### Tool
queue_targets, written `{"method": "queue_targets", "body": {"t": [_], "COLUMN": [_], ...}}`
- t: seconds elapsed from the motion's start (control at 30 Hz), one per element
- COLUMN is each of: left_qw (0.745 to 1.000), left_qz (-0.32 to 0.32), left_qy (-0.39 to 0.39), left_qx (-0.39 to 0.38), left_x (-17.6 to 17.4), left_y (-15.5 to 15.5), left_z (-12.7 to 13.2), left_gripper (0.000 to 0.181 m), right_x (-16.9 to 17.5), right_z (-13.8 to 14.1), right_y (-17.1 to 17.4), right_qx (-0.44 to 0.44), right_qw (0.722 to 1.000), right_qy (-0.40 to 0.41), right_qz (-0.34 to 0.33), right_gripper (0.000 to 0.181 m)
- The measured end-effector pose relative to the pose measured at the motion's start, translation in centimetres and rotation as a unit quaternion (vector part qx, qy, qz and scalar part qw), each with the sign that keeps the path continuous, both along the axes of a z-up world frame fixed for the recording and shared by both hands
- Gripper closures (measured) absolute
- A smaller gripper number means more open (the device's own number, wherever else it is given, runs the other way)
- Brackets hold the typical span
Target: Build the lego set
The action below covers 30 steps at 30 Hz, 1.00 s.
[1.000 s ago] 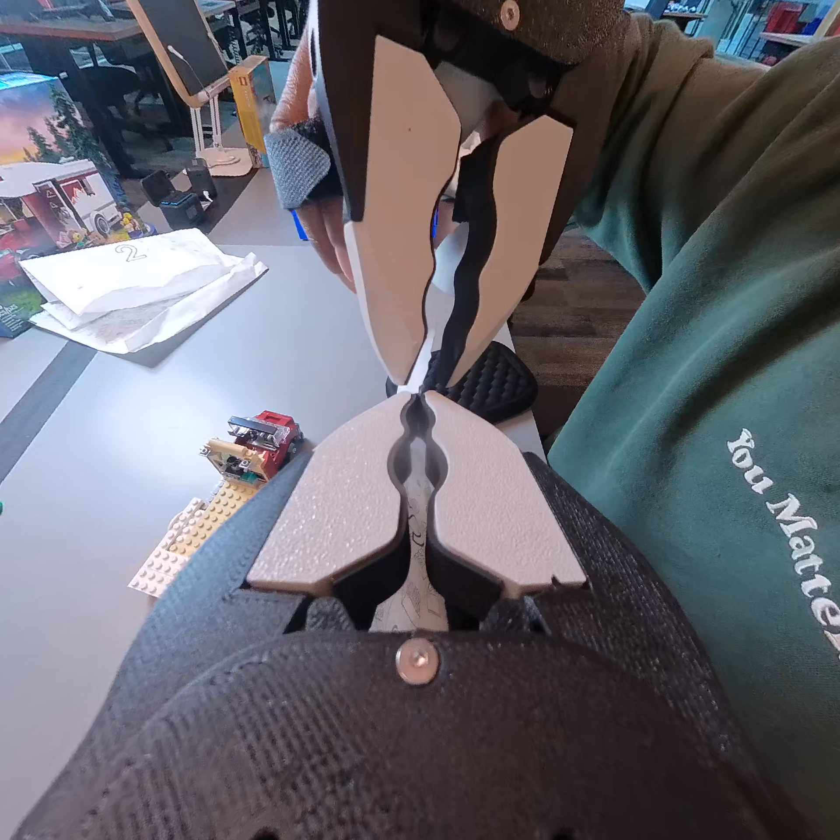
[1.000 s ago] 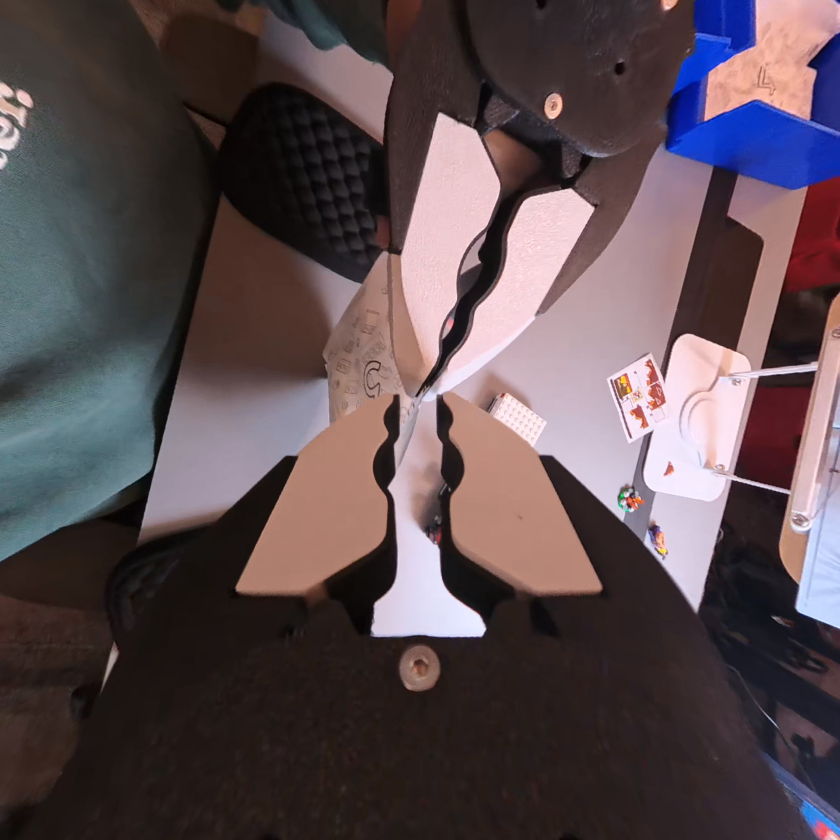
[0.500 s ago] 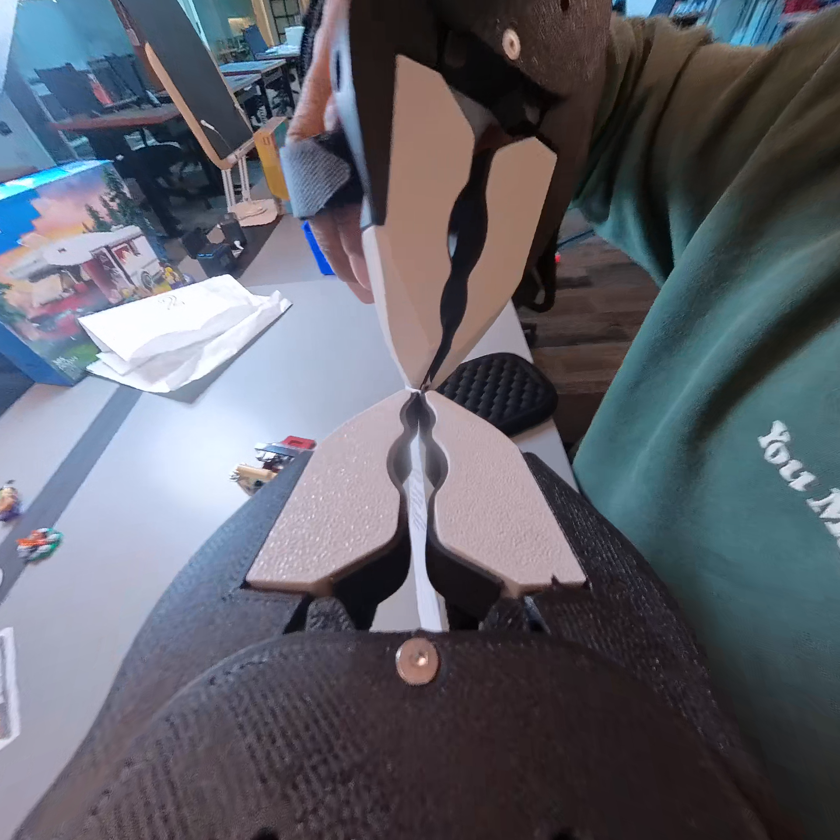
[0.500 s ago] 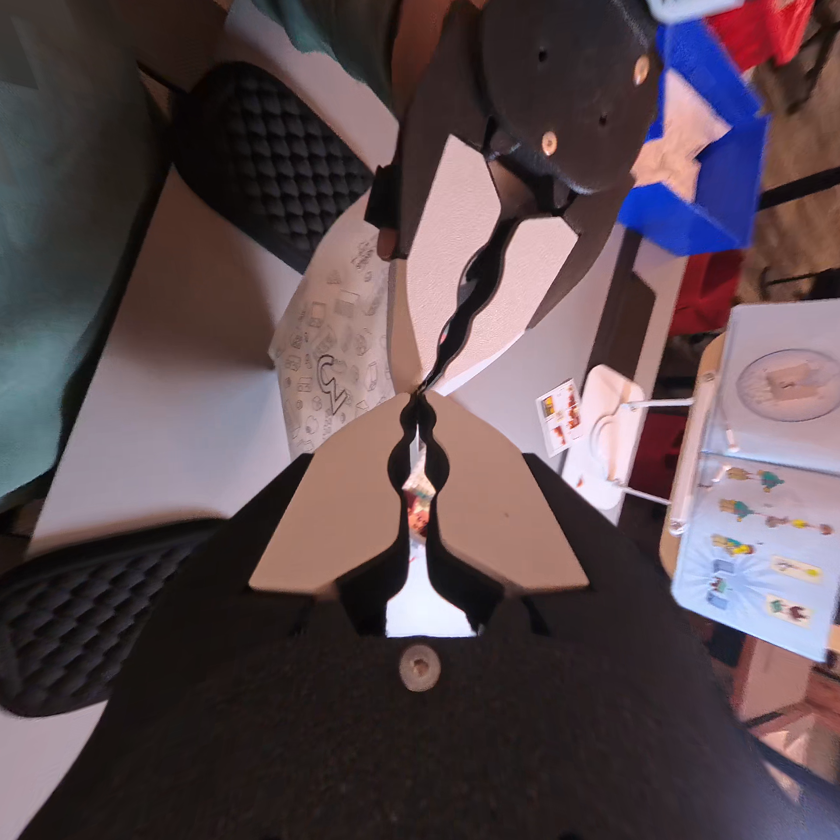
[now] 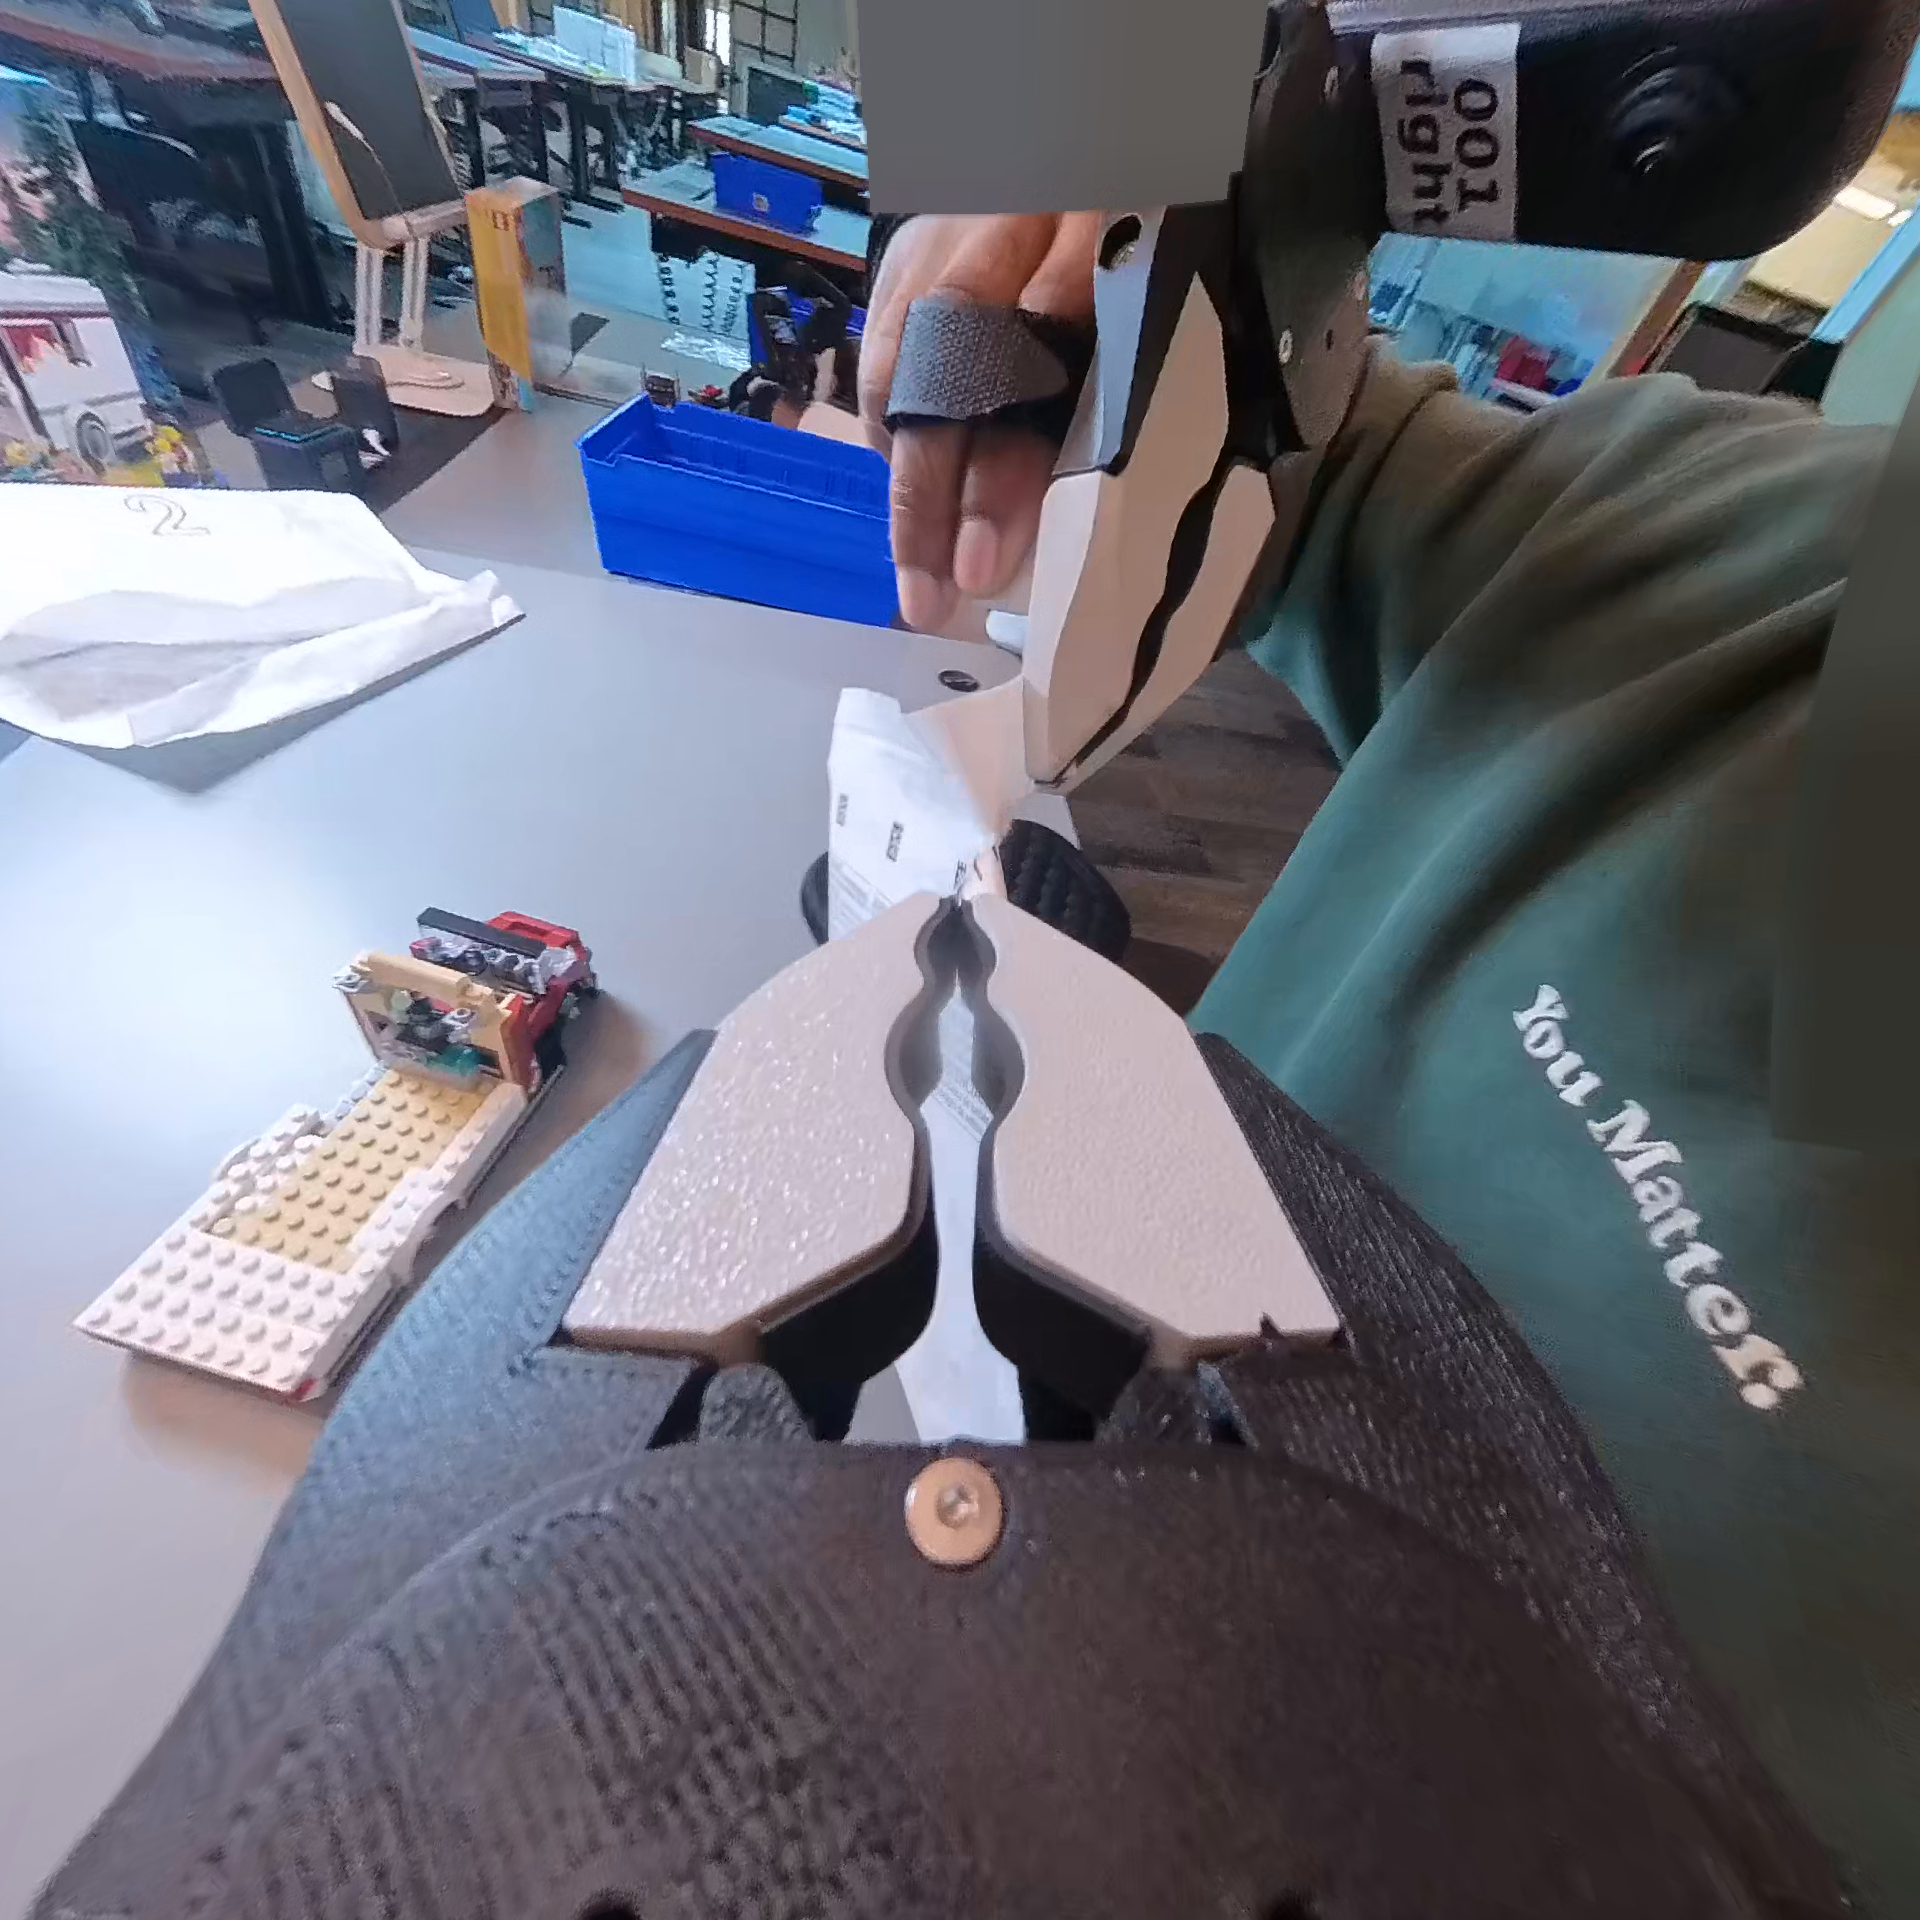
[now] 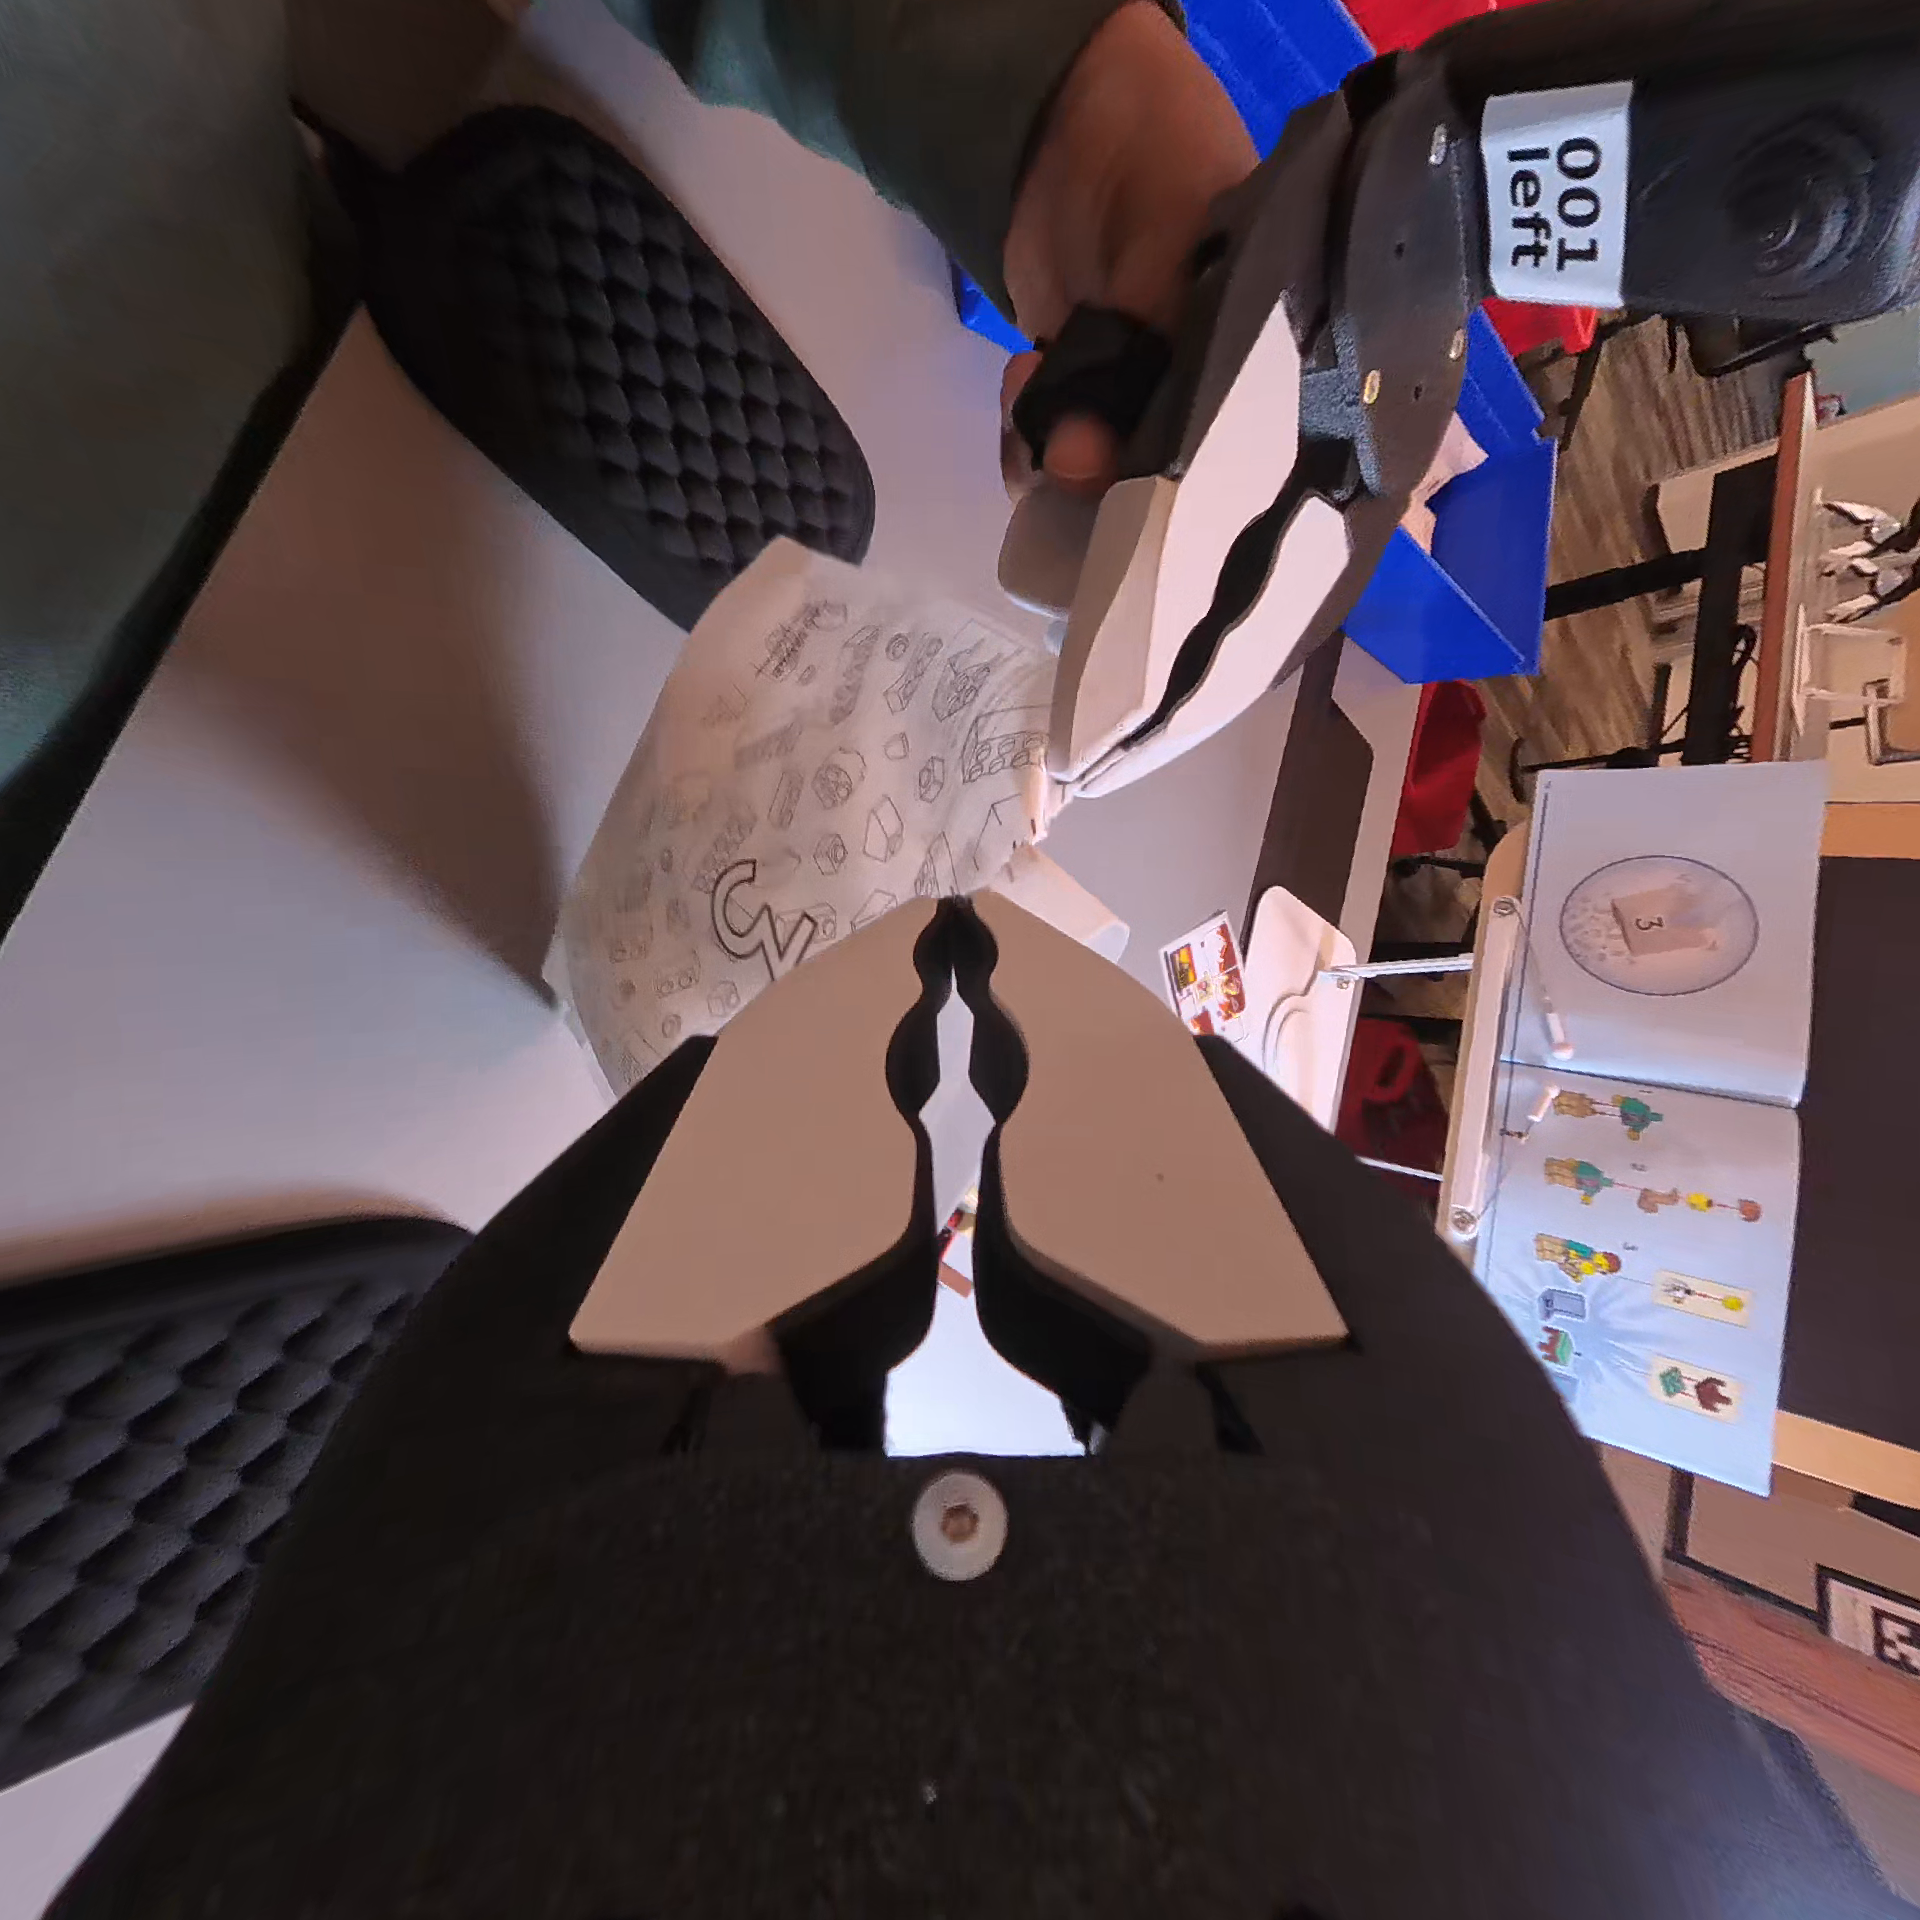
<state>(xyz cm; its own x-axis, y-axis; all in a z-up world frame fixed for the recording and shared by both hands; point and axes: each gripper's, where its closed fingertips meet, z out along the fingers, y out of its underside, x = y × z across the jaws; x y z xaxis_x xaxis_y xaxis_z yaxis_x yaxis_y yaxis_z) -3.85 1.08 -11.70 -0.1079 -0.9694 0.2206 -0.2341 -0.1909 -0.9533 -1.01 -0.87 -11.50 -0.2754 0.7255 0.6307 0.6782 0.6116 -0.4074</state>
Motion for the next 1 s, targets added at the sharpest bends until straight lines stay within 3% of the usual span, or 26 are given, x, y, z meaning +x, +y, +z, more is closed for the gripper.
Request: {"method": "queue_targets", "body": {"t": [0.1,0.2,0.27,0.4,0.5,0.67,1.0], "left_qw": [1.0,0.999,0.994,0.986,0.984,0.995,0.997], "left_qz": [0.015,0.027,0.055,0.079,0.075,0.043,0.077], "left_qy": [-0.016,-0.011,0.006,0.039,0.041,0.024,0.004], "left_qx": [0.016,0.039,0.095,0.143,0.156,0.086,0.013], "left_x": [0.2,0.9,1.7,3.8,4.6,3.3,-1.6], "left_y": [0.3,-0.2,-0.1,0.5,0.5,0.5,2.5], "left_z": [0.2,0.1,-0.8,-2.3,-2.4,-2.1,-3.3], "left_gripper": [0.181,0.144,0.141,0.147,0.181,0.181,0.18], "right_x": [-0.3,-0.6,-0.8,-1.5,-1.4,0.7,4.7], "right_z": [0.0,0.7,1.0,1.2,1.4,0.6,-1.6], "right_y": [0.1,0.2,0.2,0.1,0.1,0.7,2.0], "right_qx": [-0.004,-0.002,-0.009,-0.02,-0.019,-0.027,-0.078], "right_qw": [1.0,1.0,1.0,0.999,0.999,0.999,0.994], "right_qy": [0.008,0.016,0.02,0.025,0.024,0.0,0.021], "right_qz": [-0.009,-0.017,-0.017,-0.01,-0.011,-0.026,-0.075], "right_gripper": [0.181,0.181,0.181,0.181,0.181,0.181,0.181]}}
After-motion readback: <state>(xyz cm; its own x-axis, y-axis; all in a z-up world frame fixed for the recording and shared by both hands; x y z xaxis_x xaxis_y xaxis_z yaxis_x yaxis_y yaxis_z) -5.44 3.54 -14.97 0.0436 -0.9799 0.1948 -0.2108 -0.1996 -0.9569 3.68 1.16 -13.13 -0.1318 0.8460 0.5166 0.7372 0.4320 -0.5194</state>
